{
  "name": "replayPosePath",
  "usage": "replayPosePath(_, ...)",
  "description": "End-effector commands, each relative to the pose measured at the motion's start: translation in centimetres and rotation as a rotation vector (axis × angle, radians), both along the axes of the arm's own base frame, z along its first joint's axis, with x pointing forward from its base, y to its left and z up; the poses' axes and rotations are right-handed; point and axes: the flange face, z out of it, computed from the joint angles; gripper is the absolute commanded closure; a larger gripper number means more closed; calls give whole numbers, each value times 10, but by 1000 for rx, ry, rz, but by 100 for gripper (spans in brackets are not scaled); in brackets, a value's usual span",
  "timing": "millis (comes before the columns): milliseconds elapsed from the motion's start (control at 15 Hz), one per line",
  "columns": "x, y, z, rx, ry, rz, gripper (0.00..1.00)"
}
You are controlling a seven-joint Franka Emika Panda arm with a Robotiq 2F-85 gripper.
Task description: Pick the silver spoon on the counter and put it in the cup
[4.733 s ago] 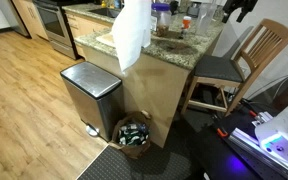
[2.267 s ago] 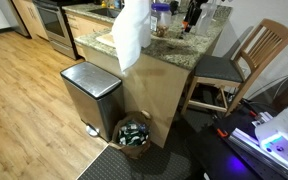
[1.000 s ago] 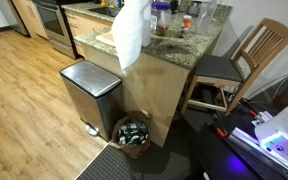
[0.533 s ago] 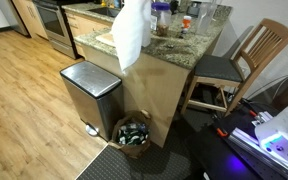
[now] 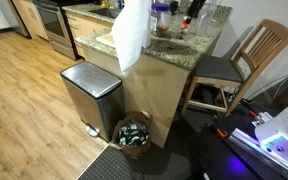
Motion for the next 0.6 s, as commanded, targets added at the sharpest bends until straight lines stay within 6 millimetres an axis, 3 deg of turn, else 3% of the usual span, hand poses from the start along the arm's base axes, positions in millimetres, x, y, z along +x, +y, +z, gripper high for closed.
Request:
replayPosePath(0, 10, 2, -12, -10, 23, 21, 0)
replayPosePath(133, 17, 5, -24, -15, 44, 24, 0)
replayPosePath(333, 14, 5, -14, -12, 25, 24, 0)
replayPosePath(533, 23, 13, -44, 22, 49, 60, 0)
